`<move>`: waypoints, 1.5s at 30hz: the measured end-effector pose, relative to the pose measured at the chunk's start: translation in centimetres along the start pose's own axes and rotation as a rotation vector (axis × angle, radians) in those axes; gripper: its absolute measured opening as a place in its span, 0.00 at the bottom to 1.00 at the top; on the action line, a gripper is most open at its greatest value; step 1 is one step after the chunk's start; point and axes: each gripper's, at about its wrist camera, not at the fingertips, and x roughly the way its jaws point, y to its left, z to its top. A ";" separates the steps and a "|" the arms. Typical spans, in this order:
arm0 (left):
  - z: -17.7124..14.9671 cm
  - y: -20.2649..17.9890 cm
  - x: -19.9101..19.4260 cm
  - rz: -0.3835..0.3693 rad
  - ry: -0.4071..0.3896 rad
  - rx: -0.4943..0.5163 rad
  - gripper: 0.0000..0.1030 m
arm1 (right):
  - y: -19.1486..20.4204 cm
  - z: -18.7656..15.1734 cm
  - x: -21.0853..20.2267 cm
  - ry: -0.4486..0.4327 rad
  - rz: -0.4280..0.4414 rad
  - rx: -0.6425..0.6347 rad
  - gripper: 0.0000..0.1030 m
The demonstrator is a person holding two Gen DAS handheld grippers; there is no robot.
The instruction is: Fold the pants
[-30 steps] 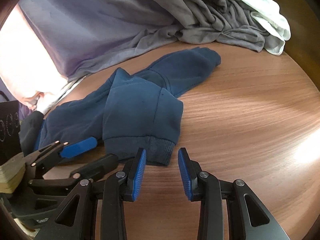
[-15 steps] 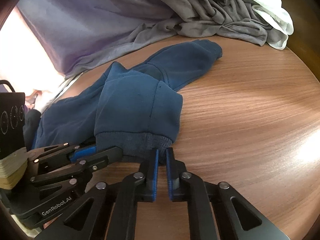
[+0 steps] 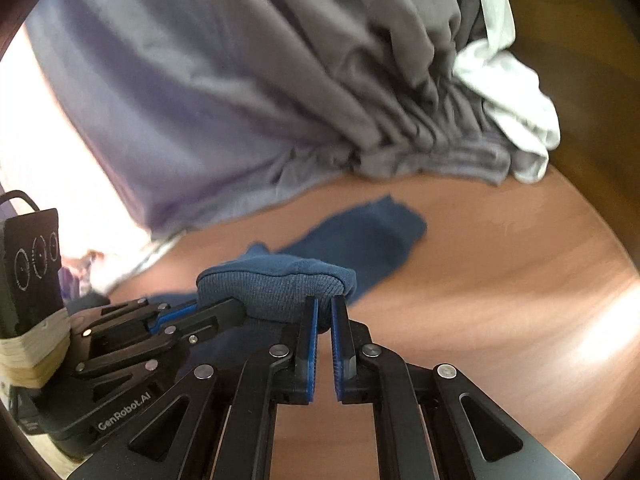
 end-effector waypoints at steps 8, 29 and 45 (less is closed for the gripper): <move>6.0 2.2 4.4 -0.066 0.046 0.015 0.07 | -1.6 4.7 2.1 -0.052 -0.033 0.040 0.07; 8.2 4.3 16.4 -0.144 0.197 0.015 0.18 | -8.5 7.0 8.8 0.008 -0.138 0.158 0.06; 5.8 7.8 5.7 -0.064 0.109 0.053 0.42 | -6.0 5.9 6.4 -0.021 -0.110 0.136 0.38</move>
